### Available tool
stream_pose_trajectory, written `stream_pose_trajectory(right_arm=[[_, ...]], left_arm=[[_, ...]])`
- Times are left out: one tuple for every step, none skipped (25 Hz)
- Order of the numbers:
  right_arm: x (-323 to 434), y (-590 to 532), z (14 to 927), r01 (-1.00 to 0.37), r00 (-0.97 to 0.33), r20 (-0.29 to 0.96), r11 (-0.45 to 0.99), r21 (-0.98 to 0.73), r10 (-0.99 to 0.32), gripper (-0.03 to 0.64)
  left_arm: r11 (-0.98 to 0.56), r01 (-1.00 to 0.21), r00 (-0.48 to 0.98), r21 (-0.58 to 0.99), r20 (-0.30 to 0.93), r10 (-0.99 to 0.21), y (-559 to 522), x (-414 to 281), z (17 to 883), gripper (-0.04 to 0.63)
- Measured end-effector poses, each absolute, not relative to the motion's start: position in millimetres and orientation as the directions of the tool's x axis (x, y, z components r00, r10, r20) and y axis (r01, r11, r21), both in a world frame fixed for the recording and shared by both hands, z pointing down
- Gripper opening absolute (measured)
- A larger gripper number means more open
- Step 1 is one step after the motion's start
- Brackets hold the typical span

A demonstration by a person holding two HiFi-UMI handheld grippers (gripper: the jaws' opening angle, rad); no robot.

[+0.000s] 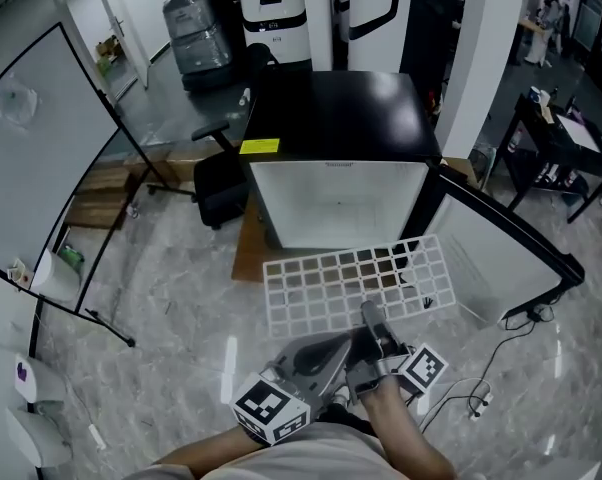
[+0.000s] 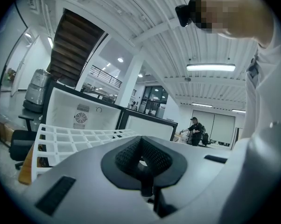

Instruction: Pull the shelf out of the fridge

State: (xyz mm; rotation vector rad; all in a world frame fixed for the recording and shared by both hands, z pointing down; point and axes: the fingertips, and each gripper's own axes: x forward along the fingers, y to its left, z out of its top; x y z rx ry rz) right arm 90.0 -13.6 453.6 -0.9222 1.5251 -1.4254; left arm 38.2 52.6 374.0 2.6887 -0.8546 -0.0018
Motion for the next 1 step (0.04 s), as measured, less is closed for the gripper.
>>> stream_pose_trajectory(right_arm=[[91.5, -12.5, 453.7, 0.028, -0.384, -0.088, 0.084, -0.996, -0.919, 0.041]], left_arm=[[-0.77, -0.564, 0.82, 0.299, 0.094, -0.564, 53.9, 40.1, 373.3, 0.005]])
